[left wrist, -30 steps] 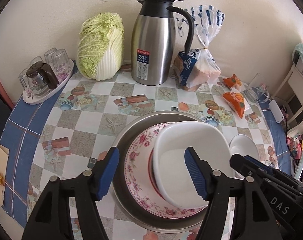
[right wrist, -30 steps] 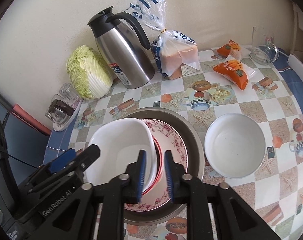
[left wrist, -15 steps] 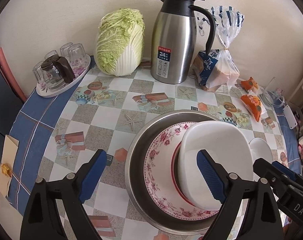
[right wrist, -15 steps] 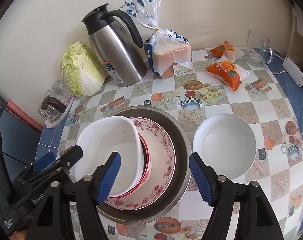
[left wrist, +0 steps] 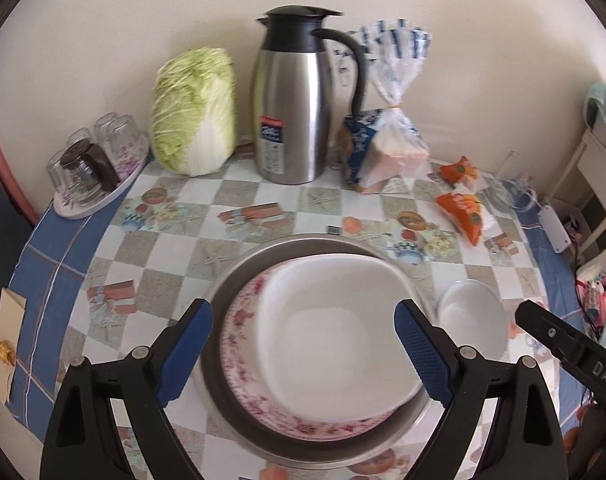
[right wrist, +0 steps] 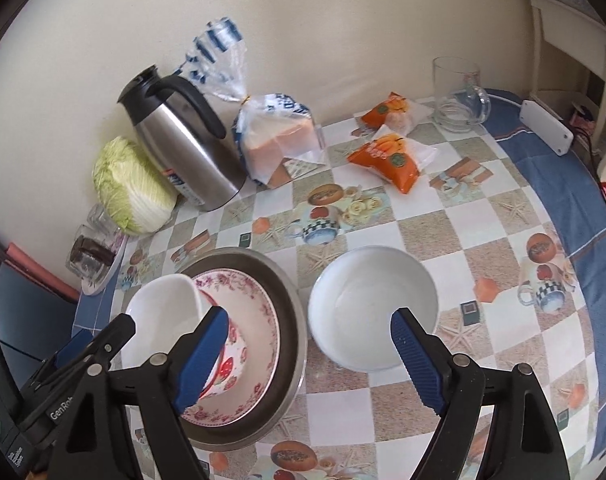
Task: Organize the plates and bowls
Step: 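Withdraw both grippers up from the stacked bowls, then move both grippers to the rim of the round white bowl on the table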
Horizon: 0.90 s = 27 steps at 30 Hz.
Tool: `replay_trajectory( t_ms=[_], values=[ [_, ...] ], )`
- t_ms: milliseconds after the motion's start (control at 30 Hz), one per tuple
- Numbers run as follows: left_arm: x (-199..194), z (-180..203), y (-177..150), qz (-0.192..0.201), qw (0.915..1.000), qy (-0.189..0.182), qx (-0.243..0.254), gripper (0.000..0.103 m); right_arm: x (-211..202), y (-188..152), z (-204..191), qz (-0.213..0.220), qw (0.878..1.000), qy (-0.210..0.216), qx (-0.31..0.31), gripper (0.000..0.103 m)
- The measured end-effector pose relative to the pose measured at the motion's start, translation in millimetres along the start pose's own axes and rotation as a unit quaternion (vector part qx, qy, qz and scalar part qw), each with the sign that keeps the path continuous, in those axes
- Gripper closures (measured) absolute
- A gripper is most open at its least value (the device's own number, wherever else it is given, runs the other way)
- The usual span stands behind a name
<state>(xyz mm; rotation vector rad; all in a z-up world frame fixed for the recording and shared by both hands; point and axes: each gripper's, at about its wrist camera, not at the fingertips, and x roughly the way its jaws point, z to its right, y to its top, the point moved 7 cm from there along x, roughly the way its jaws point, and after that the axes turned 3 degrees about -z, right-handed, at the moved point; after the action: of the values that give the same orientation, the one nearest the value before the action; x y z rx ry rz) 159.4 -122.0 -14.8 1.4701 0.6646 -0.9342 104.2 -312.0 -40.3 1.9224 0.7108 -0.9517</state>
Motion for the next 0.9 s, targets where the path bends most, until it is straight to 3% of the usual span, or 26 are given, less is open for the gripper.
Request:
replay_trajectory(
  t_ms=[433, 767, 900],
  values=[
    [-2.0, 84.1, 6.3, 0.011, 0.9969, -0.066, 0.042, 0.011, -18.0, 11.6, 89.7, 0.02, 0.996, -0.05, 0.069, 0.017],
    [26.8, 124.2, 6.9, -0.004, 0.994, -0.082, 0.073, 0.011, 18.2, 2.7, 114.1, -0.016, 0.995, -0.063, 0.082, 0.017],
    [42.9, 133.0, 1.1, -0.019, 0.9932, -0.076, 0.086, 0.032, 36.6, -1.9, 118.5, -0.034, 0.994, -0.072, 0.081, 0.017]
  ],
)
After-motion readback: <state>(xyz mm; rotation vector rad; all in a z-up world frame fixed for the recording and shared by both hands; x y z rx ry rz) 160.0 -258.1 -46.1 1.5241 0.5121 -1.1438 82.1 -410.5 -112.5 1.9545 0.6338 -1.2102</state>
